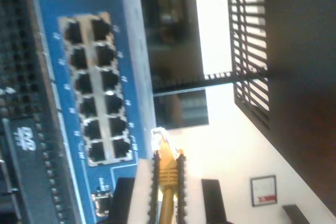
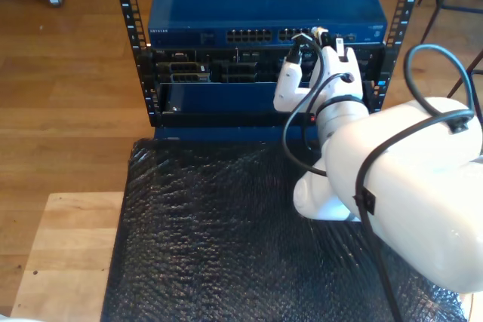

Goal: Grab the cable and plug it in

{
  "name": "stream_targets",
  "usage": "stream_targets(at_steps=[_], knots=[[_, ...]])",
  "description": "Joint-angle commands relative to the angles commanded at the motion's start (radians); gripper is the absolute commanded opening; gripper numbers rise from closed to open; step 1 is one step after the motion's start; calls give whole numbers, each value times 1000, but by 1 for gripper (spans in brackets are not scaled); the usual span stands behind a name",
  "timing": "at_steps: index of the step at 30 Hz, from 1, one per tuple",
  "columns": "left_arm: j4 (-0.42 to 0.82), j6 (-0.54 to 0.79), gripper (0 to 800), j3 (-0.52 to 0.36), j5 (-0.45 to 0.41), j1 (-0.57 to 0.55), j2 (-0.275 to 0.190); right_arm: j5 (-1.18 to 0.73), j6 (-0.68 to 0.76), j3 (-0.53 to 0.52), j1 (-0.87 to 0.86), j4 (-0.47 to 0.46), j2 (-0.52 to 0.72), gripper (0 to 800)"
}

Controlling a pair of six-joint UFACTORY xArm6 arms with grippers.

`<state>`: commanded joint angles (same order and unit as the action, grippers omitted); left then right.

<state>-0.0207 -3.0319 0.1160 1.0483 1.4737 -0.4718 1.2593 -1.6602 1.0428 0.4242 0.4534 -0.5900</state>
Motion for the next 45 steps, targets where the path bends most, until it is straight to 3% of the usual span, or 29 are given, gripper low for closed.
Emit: stream_targets(at_steps=[26,45], knots=[[0,-2,800,0,0,0,2,68,-83,2,58,190,-14,0],[-2,0,800,0,0,0,0,61,-75,15,63,193,-29,0]])
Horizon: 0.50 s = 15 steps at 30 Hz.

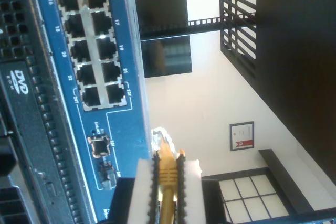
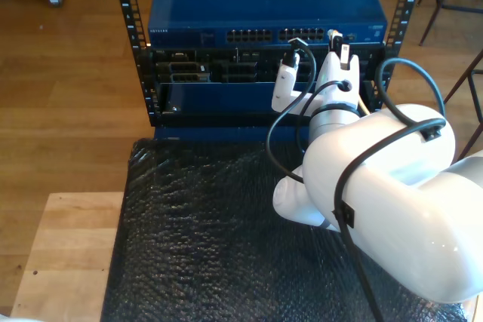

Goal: Grab the cable and plug it in

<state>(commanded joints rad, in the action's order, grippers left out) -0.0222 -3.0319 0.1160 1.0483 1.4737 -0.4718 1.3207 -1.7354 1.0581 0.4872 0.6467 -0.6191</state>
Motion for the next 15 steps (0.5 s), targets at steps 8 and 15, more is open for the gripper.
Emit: stream_targets(at_steps=[8,15], knots=[[2,0,800,0,0,0,0,-9,0,43,-2,-3,-28,0],[2,0,800,0,0,0,2,-21,0,64,-2,-3,-38,0]])
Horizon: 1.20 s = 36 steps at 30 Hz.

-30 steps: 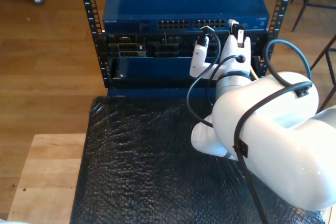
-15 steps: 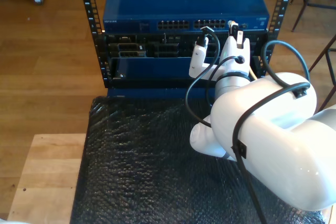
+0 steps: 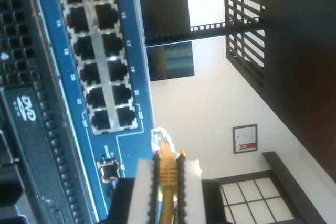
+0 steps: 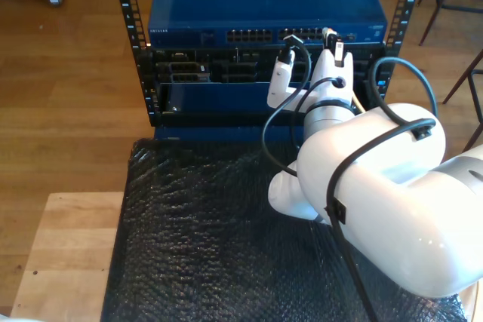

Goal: Grab the cable and plug it in

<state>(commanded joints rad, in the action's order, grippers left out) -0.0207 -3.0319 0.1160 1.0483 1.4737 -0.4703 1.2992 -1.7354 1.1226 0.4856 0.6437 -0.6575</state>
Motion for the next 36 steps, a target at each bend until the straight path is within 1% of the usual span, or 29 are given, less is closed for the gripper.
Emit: stream_targets(at_steps=[14,36], knots=[[0,0,800,0,0,0,0,-41,-2,2,-2,-5,0,0],[0,-2,800,0,0,0,0,-40,-5,-2,-8,-14,-9,0]])
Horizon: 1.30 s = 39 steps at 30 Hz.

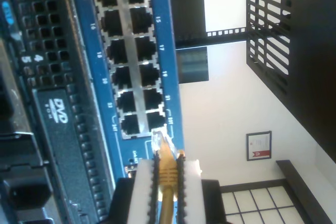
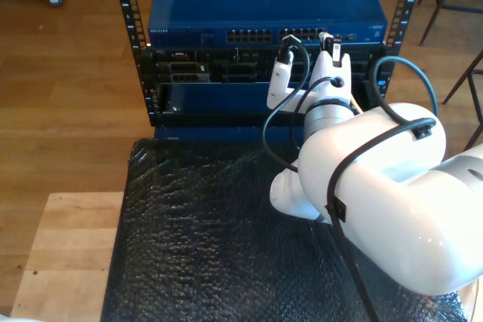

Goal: Grab the cable and plug it in

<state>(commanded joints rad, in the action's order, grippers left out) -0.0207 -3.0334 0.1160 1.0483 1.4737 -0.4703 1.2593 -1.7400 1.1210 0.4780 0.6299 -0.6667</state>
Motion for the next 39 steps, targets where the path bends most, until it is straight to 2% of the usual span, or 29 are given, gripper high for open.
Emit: stream_targets(at_steps=[39], knots=[[-2,0,800,0,0,0,-2,3,0,49,-11,-29,-38,0]])
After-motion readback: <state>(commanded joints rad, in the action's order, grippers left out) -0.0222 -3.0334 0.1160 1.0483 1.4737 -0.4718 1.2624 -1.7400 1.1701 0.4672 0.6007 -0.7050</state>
